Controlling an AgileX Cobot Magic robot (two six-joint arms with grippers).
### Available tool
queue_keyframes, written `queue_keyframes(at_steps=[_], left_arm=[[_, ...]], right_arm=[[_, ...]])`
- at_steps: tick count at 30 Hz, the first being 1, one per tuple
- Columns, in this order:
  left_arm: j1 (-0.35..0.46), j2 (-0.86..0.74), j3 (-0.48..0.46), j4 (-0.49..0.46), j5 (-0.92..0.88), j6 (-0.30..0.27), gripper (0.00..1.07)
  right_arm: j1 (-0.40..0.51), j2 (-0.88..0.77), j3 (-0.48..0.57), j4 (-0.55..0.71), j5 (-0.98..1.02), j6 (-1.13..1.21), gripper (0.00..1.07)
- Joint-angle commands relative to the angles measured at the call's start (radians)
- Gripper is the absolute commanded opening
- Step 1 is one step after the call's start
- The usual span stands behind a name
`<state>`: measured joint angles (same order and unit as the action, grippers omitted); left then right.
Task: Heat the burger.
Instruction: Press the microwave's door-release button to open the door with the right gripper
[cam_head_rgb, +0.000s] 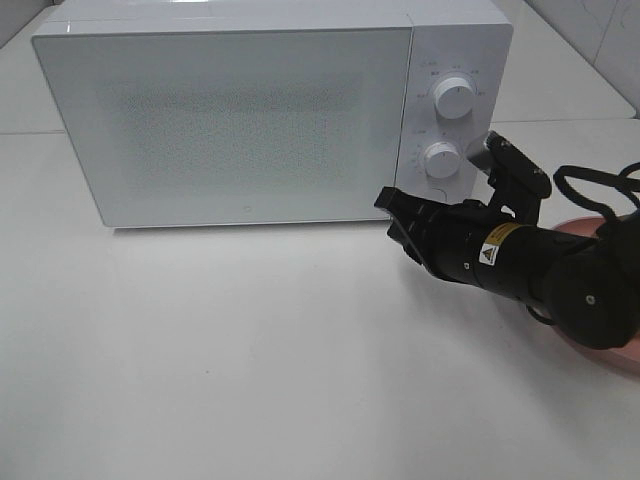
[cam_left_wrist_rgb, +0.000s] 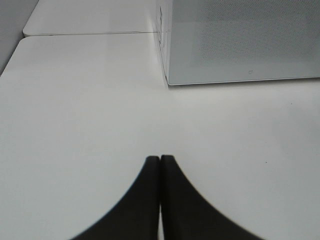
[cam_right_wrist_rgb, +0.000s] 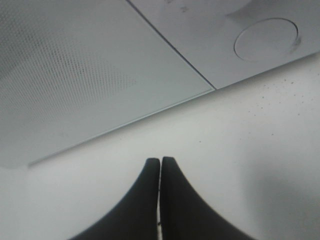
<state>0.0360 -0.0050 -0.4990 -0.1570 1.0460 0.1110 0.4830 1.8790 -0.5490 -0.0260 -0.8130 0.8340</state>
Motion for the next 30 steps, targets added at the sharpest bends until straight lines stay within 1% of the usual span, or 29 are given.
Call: queue_keyframes(at_steps=[1,3,5,8,9,10,11,13,16,19,21,30], left_arm=[[-0.001,-0.02,0.003,-0.001,-0.009,-0.007,0.0],[-0.001,-0.02,0.003,-0.001,-0.009,-0.007,0.0],[-0.001,-0.02,0.003,-0.001,-0.009,-0.007,0.0],[-0.001,-0.02,0.003,-0.001,-0.009,-0.007,0.0],[-0.001,-0.02,0.003,-0.001,-0.009,-0.007,0.0],[-0.001,-0.02,0.003,-0.001,-0.009,-0.007,0.0],[-0.001,-0.02,0.003,-0.001,-0.009,-0.007,0.0],[-0.001,-0.02,0.003,-0.001,-0.009,-0.007,0.0],[-0.001,-0.02,0.003,-0.001,-0.009,-0.007,0.0],[-0.001,-0.02,0.003,-0.001,-0.009,-0.007,0.0],[-0.001,-0.02,0.003,-0.001,-0.009,-0.007,0.0],[-0.001,-0.02,0.003,-0.001,-0.009,-0.007,0.0]], right_arm=[[0.002,0.031,-0.001,0.026,-0.089,0.218,0.0],[0.002,0.033,-0.001,0.042,-0.09,0.253,0.0],[0.002,0.036,-0.001,0.164,-0.091,0.3,0.0],[0.002,0.036,-0.001,0.19,-0.091,0.3,0.0],[0.002,0.037,-0.001,0.252,-0.091,0.302,0.0],[0.002,0.037,-0.001,0.283,-0.09,0.302,0.0],[0.002,0.037,-0.001,0.283,-0.09,0.302,0.0],[0.002,0.047,-0.02,0.364,-0.089,0.308,0.0],[0.002,0.049,-0.025,0.376,-0.086,0.313,0.0],[0.002,0.059,-0.055,0.393,-0.08,0.321,0.0],[-0.001,0.079,-0.093,0.399,-0.079,0.334,0.0],[-0.001,0.139,-0.152,0.424,-0.082,0.344,0.0]])
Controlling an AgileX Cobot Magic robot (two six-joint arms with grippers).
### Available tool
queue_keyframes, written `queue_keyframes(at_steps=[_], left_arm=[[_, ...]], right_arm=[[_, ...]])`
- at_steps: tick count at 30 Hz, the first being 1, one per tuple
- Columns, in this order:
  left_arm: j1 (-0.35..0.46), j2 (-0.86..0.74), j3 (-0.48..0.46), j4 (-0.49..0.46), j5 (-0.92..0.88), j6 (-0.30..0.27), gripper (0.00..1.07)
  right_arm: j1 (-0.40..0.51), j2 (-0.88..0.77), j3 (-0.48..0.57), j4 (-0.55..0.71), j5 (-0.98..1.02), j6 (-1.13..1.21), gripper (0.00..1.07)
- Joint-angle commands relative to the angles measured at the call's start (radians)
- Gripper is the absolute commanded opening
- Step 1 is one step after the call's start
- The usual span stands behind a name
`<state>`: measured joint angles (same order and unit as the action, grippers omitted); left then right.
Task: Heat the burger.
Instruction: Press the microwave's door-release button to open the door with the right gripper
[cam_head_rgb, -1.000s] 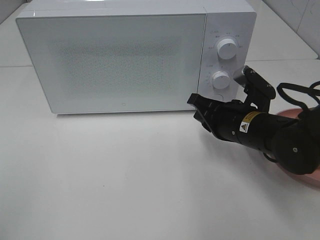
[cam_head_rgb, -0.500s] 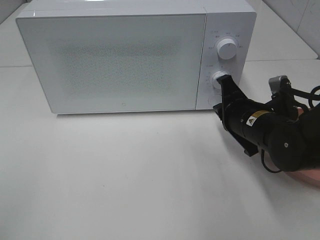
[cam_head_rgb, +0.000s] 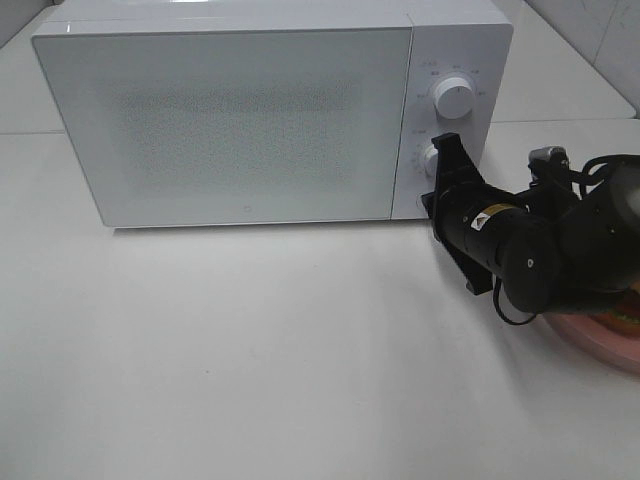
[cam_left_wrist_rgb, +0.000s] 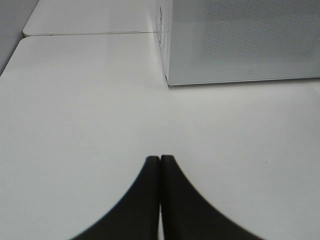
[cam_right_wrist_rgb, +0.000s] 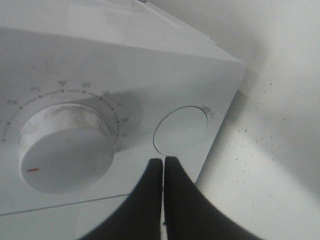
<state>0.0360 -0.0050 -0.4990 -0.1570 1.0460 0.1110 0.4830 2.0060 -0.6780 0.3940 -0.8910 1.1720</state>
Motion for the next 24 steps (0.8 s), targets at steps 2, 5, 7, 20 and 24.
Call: queue_keyframes(at_steps=[2,5,7,20,24], left_arm=[[-0.001,-0.02,0.003,-0.001,-0.009,-0.007,0.0],[-0.001,-0.02,0.003,-0.001,-0.009,-0.007,0.0],[-0.001,-0.02,0.003,-0.001,-0.009,-0.007,0.0],[-0.001,-0.02,0.003,-0.001,-0.009,-0.007,0.0],[-0.001,-0.02,0.003,-0.001,-0.009,-0.007,0.0]], right_arm=[[-0.001,0.021,-0.038,0.011,-0.004,0.006,0.0],[-0.001,0.036,-0.057,0.041,-0.004,0.002,0.0],[-0.001,0.052,-0.067,0.057,-0.004,0.0,0.0],[-0.007,0.108,-0.112,0.099,-0.068,-0.011,0.0],[-0.007,0.124,-0.112,0.099,-0.093,-0.01,0.0]])
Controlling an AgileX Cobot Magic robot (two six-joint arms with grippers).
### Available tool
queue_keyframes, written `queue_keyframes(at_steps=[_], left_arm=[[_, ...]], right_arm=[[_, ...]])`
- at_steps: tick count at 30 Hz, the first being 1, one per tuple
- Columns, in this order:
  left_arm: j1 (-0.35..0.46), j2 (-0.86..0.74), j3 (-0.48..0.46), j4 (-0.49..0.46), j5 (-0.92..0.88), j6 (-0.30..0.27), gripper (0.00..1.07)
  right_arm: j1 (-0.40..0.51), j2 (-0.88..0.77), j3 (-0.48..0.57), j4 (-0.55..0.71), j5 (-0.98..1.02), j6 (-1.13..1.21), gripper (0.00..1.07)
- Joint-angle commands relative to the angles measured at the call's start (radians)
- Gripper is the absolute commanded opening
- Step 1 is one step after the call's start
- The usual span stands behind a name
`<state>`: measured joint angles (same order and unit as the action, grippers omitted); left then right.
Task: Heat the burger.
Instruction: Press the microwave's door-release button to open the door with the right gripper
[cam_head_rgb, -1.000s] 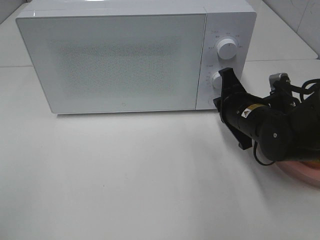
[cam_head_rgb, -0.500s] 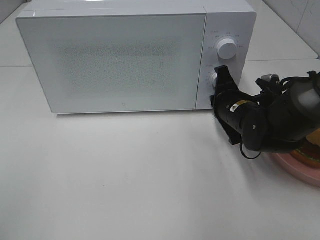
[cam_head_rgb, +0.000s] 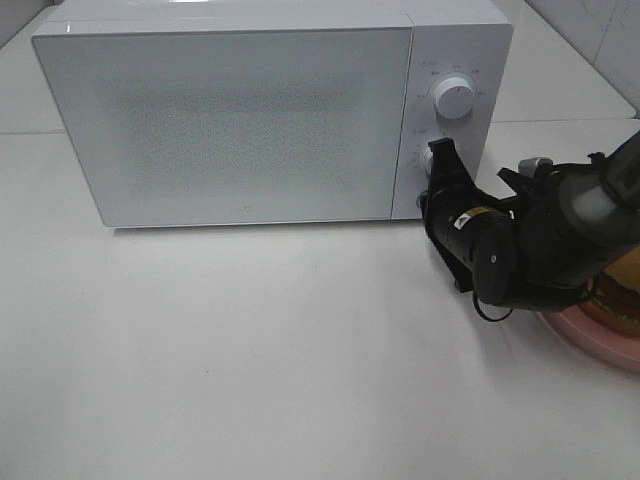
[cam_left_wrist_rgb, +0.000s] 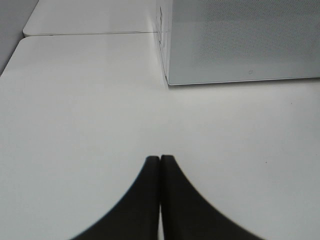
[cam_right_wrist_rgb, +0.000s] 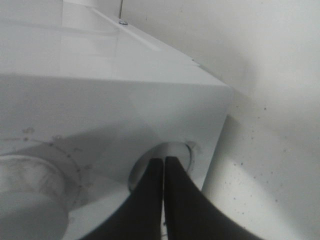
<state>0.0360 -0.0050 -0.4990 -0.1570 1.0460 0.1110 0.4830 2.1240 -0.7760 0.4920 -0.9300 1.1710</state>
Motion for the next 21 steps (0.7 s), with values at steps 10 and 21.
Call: queue_keyframes(at_steps=[10,21], left_arm=[[-0.001,-0.02,0.003,-0.001,-0.009,-0.007,0.0],[-0.001,-0.02,0.003,-0.001,-0.009,-0.007,0.0]], right_arm=[[-0.007,0.024,-0.014,-0.007,-0.134,0.003,0.0],[-0.007,0.024,-0.076,-0.04,-0.128,0.001,0.0]])
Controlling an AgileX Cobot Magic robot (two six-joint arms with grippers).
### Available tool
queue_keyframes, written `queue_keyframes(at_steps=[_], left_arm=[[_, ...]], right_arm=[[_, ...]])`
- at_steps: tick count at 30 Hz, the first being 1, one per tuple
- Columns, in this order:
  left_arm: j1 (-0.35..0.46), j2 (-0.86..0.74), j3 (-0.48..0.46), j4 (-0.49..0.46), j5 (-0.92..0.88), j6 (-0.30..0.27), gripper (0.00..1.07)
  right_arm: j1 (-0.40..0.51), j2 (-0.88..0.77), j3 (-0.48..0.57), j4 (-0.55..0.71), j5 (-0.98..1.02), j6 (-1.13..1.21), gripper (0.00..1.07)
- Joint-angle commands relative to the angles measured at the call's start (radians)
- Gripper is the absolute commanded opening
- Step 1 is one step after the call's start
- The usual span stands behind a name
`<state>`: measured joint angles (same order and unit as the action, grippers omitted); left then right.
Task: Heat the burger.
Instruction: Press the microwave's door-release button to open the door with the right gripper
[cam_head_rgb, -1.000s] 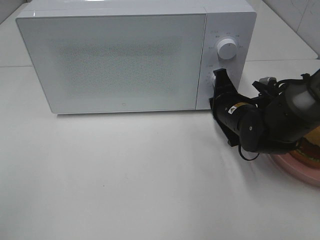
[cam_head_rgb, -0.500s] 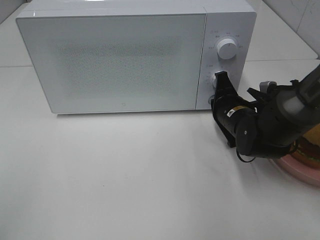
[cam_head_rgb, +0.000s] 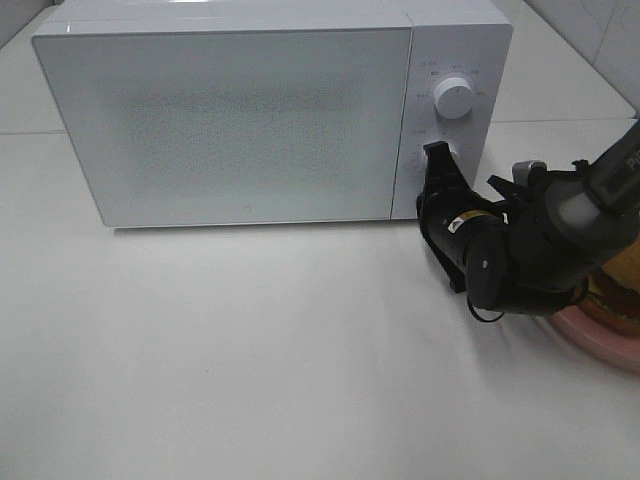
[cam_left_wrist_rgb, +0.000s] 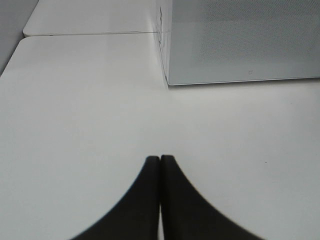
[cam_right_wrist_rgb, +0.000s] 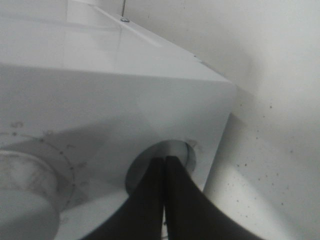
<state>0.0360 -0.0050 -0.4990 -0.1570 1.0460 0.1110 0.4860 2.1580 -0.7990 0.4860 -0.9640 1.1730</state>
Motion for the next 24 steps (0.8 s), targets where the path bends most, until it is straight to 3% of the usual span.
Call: queue_keyframes(at_steps=[1,24], left_arm=[[-0.001,-0.02,0.003,-0.001,-0.009,-0.007,0.0],[-0.001,-0.02,0.003,-0.001,-0.009,-0.007,0.0]], right_arm=[[-0.01,-0.01,-0.053,-0.033,-0.082,-0.002,0.0],[-0.022,-0.025,-0.094,-0.057,-0.025,-0.004,0.0]])
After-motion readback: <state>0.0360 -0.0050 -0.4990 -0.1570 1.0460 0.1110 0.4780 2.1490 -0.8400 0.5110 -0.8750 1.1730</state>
